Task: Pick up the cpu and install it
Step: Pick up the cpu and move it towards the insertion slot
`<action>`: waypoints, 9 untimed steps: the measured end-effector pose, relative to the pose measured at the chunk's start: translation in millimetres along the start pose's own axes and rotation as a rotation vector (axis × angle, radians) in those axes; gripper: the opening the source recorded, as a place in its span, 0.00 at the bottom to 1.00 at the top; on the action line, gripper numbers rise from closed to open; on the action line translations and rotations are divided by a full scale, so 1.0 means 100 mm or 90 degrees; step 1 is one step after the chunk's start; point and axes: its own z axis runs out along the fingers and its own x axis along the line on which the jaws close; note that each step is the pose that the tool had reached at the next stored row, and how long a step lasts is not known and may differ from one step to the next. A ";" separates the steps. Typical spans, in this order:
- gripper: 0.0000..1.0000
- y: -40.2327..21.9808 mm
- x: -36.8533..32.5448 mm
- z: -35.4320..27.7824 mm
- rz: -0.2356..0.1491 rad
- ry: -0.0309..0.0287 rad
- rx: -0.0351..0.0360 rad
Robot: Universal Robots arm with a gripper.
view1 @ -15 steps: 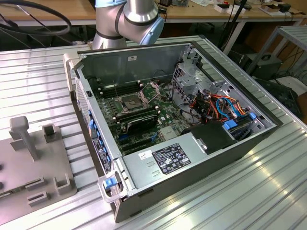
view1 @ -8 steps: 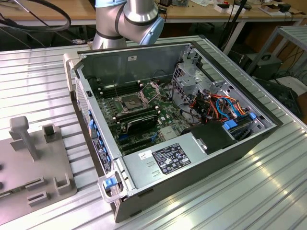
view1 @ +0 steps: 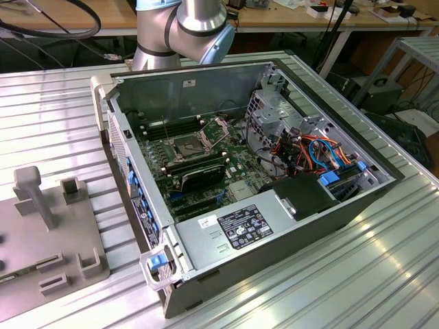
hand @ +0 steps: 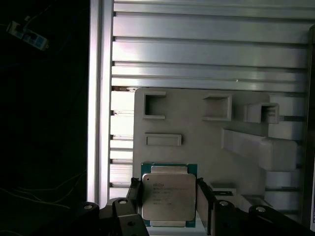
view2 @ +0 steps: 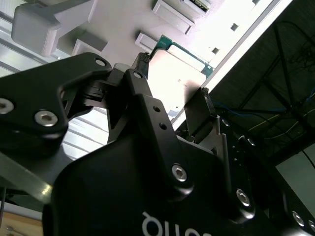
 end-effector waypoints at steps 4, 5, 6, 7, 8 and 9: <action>0.55 0.000 -0.008 0.002 0.000 -0.0001 -0.0001; 0.55 0.000 -0.008 0.002 0.000 -0.0001 -0.0001; 0.55 0.000 -0.009 0.002 0.000 -0.0001 -0.0001; 0.55 0.000 -0.009 0.001 0.000 -0.0001 -0.0001; 0.55 0.000 -0.010 -0.007 0.000 -0.0001 -0.0001; 0.55 0.000 -0.009 -0.016 0.000 -0.0001 -0.0001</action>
